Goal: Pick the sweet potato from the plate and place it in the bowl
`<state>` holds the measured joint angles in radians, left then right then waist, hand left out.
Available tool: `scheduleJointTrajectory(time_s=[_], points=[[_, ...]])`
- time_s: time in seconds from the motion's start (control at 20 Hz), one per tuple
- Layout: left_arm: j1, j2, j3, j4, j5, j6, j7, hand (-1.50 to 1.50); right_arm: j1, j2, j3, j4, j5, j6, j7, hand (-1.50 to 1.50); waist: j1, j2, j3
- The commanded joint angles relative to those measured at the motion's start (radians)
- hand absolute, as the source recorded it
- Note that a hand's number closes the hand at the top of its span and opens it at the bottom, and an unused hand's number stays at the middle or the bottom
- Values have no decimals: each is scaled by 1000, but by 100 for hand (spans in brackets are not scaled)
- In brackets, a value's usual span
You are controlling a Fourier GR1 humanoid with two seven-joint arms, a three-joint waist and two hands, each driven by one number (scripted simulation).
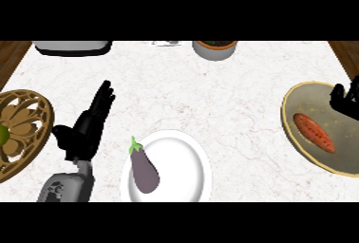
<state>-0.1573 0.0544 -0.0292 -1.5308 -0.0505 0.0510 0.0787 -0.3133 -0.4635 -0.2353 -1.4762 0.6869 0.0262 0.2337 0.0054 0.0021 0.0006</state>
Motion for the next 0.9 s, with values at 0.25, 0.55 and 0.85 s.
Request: scheduleJointTrajectory(time_s=[0.25,0.55,0.85], points=[[-10,-28,-26,-51,-20,29,60,0,-1,5,-80,207,-219,122,-235,-150,-1,-2,0],[36,5,16,13,13,-18,-41,0,-24,24,-181,124,-346,87,-310,-150,-12,-3,-1],[-30,-2,19,25,-3,3,22,0,11,61,-251,17,-445,61,-234,-150,-13,-4,-1]])
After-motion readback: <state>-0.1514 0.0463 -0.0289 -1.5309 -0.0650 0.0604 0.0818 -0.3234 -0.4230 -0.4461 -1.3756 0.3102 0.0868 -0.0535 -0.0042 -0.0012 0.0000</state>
